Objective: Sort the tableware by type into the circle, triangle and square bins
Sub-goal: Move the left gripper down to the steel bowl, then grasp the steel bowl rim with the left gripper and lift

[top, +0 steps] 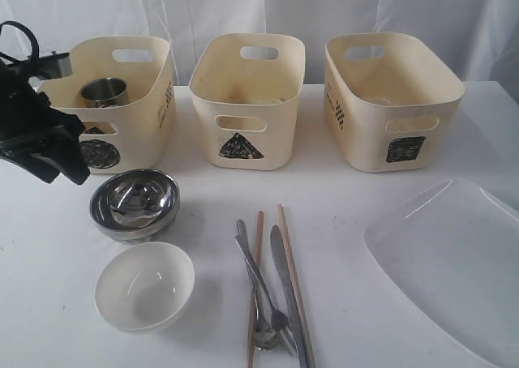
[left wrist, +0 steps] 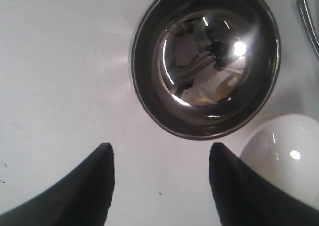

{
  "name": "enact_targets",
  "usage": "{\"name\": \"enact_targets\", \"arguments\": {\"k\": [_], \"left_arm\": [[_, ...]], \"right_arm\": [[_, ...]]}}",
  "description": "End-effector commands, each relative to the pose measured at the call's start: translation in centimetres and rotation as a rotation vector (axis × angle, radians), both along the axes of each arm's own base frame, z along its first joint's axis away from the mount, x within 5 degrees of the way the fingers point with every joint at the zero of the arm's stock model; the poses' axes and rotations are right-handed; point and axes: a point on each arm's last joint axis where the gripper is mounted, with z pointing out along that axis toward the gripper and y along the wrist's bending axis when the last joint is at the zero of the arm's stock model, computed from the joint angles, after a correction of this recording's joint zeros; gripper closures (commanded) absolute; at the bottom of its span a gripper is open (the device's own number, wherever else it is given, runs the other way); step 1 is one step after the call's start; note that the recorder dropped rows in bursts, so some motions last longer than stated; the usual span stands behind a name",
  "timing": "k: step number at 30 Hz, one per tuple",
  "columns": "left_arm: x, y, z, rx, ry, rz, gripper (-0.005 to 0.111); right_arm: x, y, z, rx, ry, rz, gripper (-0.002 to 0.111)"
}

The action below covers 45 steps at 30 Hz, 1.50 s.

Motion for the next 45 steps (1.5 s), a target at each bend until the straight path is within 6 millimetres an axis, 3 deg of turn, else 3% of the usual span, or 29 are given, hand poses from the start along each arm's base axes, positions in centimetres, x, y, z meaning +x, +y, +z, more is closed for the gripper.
{"name": "enact_targets", "arguments": {"k": [1, 10, 15, 26, 30, 42, 45], "left_arm": [[0.2, -0.2, -1.7, -0.028, 0.024, 0.002, 0.047], [1.6, -0.5, -2.8, -0.062, -0.039, 0.039, 0.047], [2.1, -0.5, -3.0, -0.061, -0.081, 0.051, 0.035], [3.2, -2.8, -7.9, -0.065, -0.001, 0.016, 0.035], [3.3, -2.8, -8.7, -0.061, 0.021, 0.016, 0.035], [3.0, -2.9, -11.0, -0.060, 0.136, -0.001, 0.039], [2.8, -2.9, -11.1, -0.062, 0.162, -0.009, 0.047]], "right_arm": [[0.0, 0.0, 0.0, -0.001, -0.011, 0.002, 0.108], [0.0, 0.0, 0.0, -0.001, -0.011, 0.002, 0.108], [0.0, 0.0, 0.0, -0.001, -0.011, 0.002, 0.108], [0.0, 0.0, 0.0, -0.001, -0.011, 0.002, 0.108], [0.0, 0.0, 0.0, -0.001, -0.011, 0.002, 0.108], [0.0, 0.0, 0.0, -0.001, -0.011, 0.002, 0.108], [0.0, 0.0, 0.0, -0.001, -0.011, 0.002, 0.108]]}}
